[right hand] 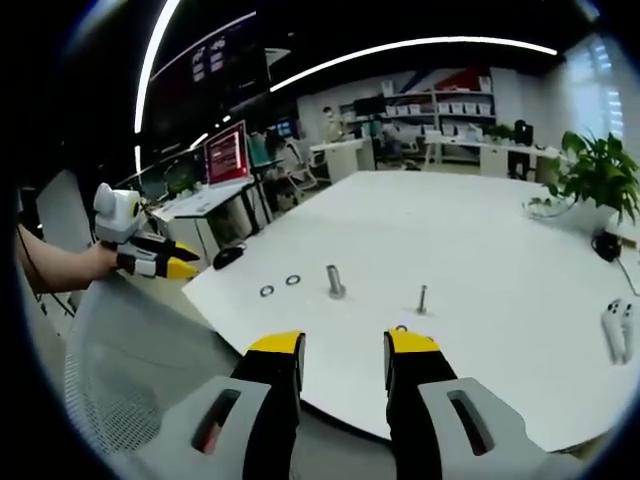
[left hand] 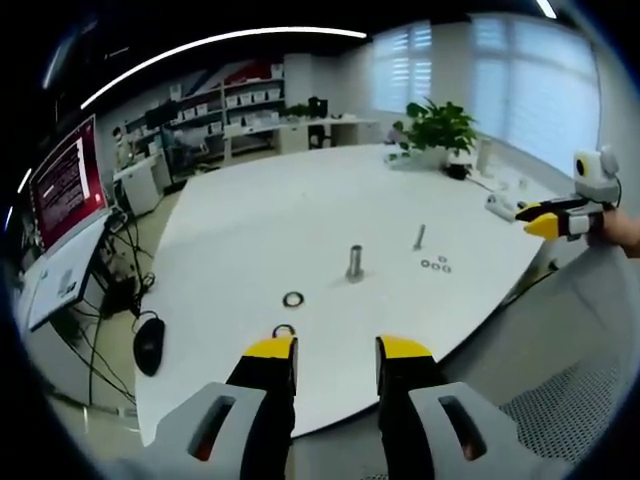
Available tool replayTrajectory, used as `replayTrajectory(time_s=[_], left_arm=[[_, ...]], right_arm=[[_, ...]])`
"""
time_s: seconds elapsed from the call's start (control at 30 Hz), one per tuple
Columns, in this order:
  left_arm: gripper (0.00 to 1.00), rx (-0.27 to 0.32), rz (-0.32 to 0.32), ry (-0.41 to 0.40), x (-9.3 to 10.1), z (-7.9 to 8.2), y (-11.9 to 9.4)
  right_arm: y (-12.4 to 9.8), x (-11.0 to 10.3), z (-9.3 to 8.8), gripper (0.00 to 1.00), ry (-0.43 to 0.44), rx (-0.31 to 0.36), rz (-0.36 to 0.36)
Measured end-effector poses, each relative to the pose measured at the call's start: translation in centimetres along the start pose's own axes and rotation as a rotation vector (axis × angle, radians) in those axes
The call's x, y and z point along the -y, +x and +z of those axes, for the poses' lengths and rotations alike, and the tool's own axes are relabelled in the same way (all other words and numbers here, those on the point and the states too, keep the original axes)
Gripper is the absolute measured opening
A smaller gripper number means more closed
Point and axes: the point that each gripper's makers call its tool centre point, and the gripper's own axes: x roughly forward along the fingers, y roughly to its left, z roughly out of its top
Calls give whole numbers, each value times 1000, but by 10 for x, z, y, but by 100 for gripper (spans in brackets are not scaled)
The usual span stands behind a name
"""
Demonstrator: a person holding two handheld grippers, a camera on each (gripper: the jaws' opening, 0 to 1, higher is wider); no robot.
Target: Place the washer onto the threaded stud by aligning its center hole with the stud, sliding it down to the base, and recovering from edge contact or off-axis alignment until the washer reaches the visible bottom stop.
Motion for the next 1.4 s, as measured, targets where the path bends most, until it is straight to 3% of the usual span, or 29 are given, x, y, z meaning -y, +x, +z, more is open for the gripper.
replayTrajectory(time_s=[1.4], left_arm=[[30,-35,-5,17,1,-6,3]], right_arm=[[1,3,-4,34,0,-29,-15]])
